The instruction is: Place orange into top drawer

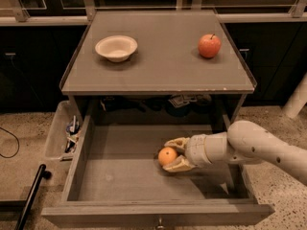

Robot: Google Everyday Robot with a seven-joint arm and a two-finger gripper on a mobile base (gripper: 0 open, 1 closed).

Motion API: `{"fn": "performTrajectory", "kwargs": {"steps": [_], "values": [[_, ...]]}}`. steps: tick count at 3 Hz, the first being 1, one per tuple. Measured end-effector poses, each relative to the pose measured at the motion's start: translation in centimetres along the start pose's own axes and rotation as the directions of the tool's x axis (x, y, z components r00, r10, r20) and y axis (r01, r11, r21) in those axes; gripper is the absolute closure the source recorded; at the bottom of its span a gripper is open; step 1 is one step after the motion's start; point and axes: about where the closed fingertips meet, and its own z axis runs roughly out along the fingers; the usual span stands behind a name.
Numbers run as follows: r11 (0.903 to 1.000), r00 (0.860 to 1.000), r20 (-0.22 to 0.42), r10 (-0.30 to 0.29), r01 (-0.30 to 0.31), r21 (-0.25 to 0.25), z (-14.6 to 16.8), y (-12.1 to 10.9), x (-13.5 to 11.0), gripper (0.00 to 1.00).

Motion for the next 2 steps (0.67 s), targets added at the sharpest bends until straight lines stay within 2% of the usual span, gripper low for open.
{"fn": "performTrajectory", "kwargs": {"steps": [1, 2], "values": [[1.0, 1.0, 0.003, 0.001, -0.001, -0.003, 0.0, 0.1, -0.1, 0.11], [0.9996, 0.999, 0.021, -0.025, 0.025, -0.008, -0.9, 0.0, -1.4, 0.0]]}}
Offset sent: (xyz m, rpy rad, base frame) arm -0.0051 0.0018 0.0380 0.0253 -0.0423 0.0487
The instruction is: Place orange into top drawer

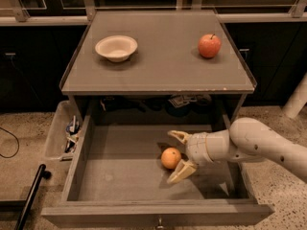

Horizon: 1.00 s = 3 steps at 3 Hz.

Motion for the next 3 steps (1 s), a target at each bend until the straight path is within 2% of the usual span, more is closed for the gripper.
{"fn": "performTrajectory", "kwargs": {"steps": [1, 2, 3], "values": [[0.998, 0.998, -0.003, -0.062, 0.062, 0.012, -2.3, -1.0, -2.0, 0.0], [0.992, 0.991, -0.05, -0.121, 0.122, 0.031, -6.1, -2.4, -3.2, 0.0], [0.981, 0.978, -0.121, -0.172, 0.182, 0.069, -11.7, -4.5, -4.3, 0.0]]}}
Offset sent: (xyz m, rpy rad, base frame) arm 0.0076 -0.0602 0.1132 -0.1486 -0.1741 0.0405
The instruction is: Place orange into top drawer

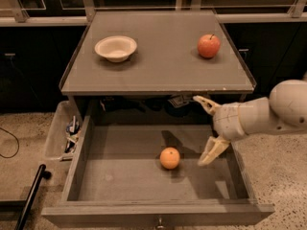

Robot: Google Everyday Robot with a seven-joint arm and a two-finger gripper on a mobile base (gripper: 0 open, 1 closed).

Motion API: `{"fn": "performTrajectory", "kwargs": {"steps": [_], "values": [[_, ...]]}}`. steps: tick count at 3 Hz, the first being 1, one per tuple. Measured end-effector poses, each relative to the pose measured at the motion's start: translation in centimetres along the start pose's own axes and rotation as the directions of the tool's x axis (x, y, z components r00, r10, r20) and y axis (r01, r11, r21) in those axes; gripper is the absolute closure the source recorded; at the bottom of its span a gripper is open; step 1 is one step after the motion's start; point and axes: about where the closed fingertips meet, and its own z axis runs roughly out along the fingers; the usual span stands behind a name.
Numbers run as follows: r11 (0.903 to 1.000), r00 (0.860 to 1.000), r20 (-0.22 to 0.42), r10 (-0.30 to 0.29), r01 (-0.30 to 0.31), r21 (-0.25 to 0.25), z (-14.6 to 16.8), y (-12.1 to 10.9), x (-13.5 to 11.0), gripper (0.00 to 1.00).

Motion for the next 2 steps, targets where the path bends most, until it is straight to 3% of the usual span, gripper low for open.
{"fn": "performTrajectory", "kwargs": {"steps": [1, 2], "values": [[0.9983, 0.998, -0.044, -0.04, 0.042, 0.041, -5.01, -2.85, -0.69, 0.0], [0.9973, 0.998, -0.046, -0.049, 0.051, 0.052, -5.83, -3.61, -1.03, 0.0]]}}
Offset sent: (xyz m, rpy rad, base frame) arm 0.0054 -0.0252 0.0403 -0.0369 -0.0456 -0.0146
